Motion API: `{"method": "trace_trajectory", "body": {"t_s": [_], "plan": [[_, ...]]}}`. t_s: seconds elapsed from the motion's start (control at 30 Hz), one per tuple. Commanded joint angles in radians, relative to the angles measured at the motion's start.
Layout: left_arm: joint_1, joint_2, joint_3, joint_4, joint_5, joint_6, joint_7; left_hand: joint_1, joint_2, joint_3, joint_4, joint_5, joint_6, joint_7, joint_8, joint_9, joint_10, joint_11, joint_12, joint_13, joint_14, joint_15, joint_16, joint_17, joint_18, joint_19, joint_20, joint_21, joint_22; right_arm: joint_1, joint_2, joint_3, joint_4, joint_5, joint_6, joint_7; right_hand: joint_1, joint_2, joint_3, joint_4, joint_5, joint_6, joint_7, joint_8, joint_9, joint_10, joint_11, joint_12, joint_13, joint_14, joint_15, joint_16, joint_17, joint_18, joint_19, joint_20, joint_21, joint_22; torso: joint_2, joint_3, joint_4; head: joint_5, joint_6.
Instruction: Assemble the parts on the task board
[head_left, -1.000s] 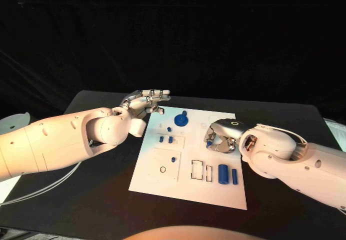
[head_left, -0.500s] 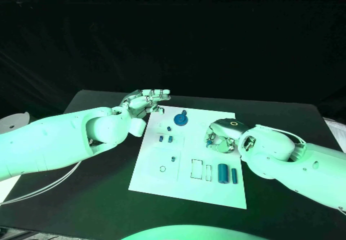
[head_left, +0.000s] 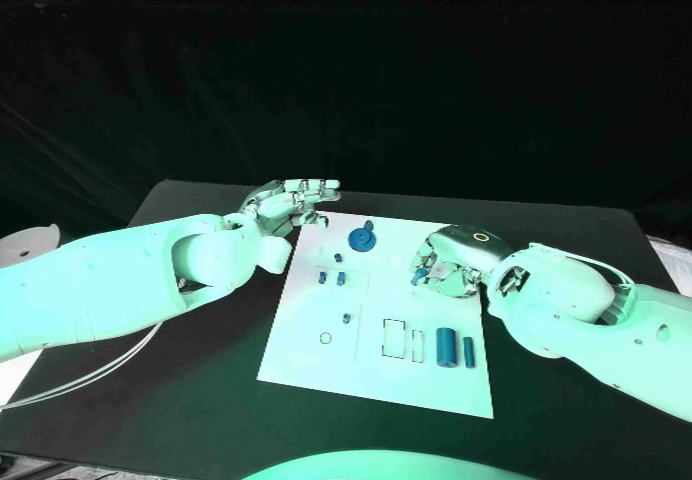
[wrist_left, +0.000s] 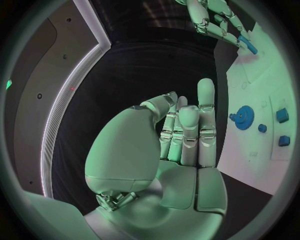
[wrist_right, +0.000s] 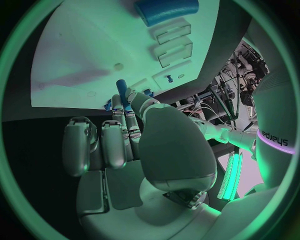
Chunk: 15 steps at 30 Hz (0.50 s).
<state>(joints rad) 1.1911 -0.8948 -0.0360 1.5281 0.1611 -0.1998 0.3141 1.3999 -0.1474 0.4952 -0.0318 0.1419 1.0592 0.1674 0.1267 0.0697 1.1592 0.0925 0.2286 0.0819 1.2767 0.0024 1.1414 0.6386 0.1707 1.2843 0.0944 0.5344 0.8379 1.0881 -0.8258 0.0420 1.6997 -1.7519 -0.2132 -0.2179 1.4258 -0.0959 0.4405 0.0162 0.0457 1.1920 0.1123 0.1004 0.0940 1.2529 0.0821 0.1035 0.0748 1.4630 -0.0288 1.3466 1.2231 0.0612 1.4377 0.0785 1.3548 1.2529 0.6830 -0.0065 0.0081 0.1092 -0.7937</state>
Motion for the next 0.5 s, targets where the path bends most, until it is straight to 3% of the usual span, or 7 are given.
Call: {"method": "trace_trajectory", "body": {"t_s": [0.03, 0.2, 0.5], "plan": [[0.000, 0.001, 0.001, 0.000, -0.004, 0.019, 0.003, -0.003, 0.007, -0.003, -0.006, 0.003, -0.001, 0.003, 0.003, -0.002, -0.009, -0.001, 0.004, 0.001, -0.008, -0.001, -0.005, -0.001, 0.011, -0.007, 0.002, -0.004, -0.002, 0.003, 0.001, 0.002, 0.031, 0.018, -0.021, 0.010, 0.018, 0.015, 0.004, -0.002, 0.005, 0.006, 0.001, 0.002, -0.001, 0.047, -0.039, -0.002, -0.001, 0.054, -0.007, 0.004, 0.000, 0.011, 0.000, -0.006, 0.005, 0.000, 0.000, -0.0002, -0.0002, 0.003, 0.000], [0.000, 0.003, 0.001, -0.001, -0.004, 0.020, 0.003, -0.003, 0.007, -0.003, -0.006, 0.003, -0.001, 0.003, 0.003, -0.002, -0.009, -0.001, 0.004, 0.001, -0.008, -0.001, -0.005, -0.001, 0.011, -0.007, 0.002, -0.004, -0.002, -0.001, 0.032, 0.003, 0.064, 0.036, -0.027, 0.030, 0.018, 0.014, 0.007, -0.005, 0.006, 0.004, 0.002, 0.001, -0.001, 0.046, -0.038, -0.006, -0.002, 0.053, -0.006, 0.004, -0.001, 0.011, 0.000, -0.007, 0.004, -0.001, 0.000, 0.0004, 0.0001, 0.009, 0.001], [-0.001, 0.009, 0.001, -0.002, -0.004, 0.022, 0.004, -0.003, 0.007, -0.003, -0.006, 0.003, -0.001, 0.003, 0.003, -0.002, -0.009, -0.001, 0.004, 0.001, -0.008, -0.001, -0.005, -0.001, 0.011, -0.007, 0.002, -0.004, -0.002, -0.048, 0.156, -0.008, 0.073, 0.004, -0.035, 0.072, 0.017, 0.014, 0.013, -0.009, 0.006, 0.000, 0.005, -0.004, -0.002, 0.043, -0.036, -0.013, -0.003, 0.053, -0.005, 0.003, -0.003, 0.011, -0.001, -0.007, 0.003, -0.003, 0.000, -0.0019, 0.0019, 0.025, -0.004]]}}
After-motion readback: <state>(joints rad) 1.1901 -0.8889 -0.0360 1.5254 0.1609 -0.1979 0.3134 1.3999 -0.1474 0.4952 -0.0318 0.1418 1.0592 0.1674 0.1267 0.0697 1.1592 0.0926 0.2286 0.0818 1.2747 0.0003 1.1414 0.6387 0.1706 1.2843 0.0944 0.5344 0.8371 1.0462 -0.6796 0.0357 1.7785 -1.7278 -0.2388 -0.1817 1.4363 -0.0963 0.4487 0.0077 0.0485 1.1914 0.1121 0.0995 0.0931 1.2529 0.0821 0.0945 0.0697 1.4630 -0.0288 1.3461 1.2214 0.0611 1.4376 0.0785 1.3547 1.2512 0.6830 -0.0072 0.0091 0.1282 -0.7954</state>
